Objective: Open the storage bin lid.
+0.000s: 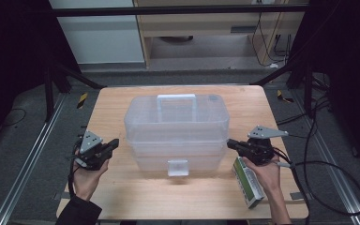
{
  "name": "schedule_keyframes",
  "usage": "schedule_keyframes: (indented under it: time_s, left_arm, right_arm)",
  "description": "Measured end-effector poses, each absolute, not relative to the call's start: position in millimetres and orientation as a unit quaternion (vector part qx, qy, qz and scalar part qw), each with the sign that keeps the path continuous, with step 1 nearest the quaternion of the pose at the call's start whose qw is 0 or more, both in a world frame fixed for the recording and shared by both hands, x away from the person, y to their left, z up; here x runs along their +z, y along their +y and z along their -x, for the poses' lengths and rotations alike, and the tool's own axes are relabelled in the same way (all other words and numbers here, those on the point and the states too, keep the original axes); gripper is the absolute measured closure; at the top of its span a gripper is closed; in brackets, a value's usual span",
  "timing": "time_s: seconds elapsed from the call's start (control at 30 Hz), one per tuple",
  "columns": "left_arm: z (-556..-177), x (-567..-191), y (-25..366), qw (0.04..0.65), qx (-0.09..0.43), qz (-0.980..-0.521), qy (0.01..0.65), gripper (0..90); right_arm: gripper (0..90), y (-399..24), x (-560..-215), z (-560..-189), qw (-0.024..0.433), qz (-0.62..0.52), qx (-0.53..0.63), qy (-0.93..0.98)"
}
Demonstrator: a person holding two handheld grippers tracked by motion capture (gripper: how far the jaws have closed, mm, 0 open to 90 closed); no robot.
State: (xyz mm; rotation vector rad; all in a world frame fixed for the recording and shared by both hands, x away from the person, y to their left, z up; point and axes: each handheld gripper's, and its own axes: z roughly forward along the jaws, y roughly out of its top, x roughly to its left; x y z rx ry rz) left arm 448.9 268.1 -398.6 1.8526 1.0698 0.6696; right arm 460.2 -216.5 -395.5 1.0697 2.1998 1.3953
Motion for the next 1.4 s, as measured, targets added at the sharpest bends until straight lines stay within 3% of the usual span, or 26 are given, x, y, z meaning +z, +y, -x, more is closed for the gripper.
schedule_keyframes:
  time_s: [0.3, 1.4]
  left_arm:
    - [-450, -402, 259, 0.452, 0.241, -0.753, 0.414, 89.4]
    - [-460, -374, 249, 0.468, 0.272, -0.742, 0.394, 89.2]
  right_arm:
    - [90.0, -216, -396, -461, 0.164, -0.373, 0.489, 0.771]
    - [90.0, -216, -374, -473, 0.174, -0.365, 0.508, 0.761]
